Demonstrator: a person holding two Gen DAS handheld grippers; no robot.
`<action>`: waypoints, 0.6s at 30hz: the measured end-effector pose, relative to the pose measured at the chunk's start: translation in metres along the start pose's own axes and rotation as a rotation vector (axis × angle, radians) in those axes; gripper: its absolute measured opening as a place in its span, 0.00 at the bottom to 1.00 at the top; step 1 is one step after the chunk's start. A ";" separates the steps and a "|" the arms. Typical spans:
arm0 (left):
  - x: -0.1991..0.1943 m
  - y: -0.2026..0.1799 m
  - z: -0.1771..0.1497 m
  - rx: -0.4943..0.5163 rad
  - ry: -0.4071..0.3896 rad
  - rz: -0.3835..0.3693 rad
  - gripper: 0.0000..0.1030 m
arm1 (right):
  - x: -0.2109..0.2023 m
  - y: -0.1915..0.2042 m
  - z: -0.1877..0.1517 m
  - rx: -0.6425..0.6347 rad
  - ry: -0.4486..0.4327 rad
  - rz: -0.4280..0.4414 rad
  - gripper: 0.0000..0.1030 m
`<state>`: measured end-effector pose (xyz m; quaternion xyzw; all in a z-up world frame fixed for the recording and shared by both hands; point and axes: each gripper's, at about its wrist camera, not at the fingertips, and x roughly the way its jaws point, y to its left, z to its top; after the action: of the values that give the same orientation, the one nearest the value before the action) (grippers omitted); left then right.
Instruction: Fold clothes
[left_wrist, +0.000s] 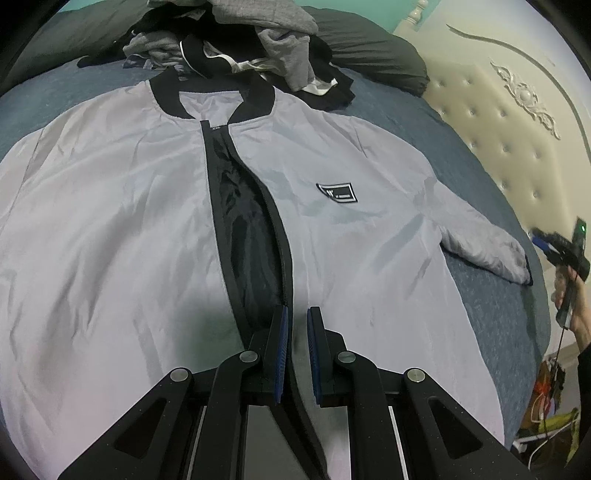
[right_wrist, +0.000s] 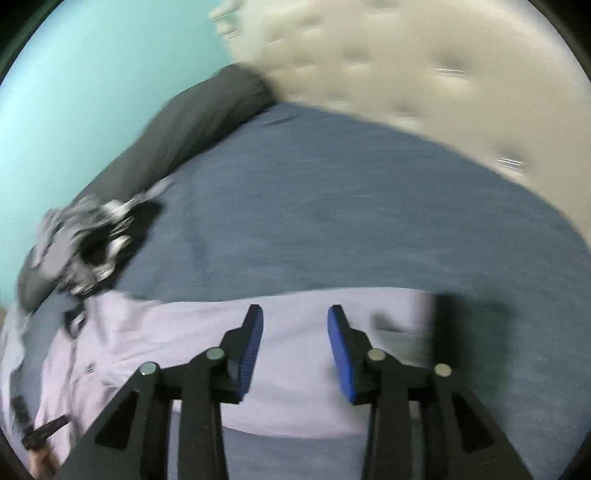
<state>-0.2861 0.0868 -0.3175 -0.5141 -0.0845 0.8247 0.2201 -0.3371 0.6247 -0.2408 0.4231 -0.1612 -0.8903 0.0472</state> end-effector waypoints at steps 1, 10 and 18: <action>0.002 0.000 0.002 -0.003 -0.001 -0.004 0.11 | 0.013 0.020 0.001 -0.038 0.021 0.032 0.39; 0.009 0.006 0.016 -0.005 -0.009 -0.033 0.15 | 0.125 0.185 0.003 -0.332 0.176 0.173 0.41; -0.006 0.019 0.023 -0.021 -0.052 -0.051 0.22 | 0.177 0.236 0.017 -0.424 0.225 0.126 0.41</action>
<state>-0.3093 0.0693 -0.3092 -0.4922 -0.1117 0.8311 0.2333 -0.4758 0.3676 -0.2841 0.4892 0.0096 -0.8470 0.2079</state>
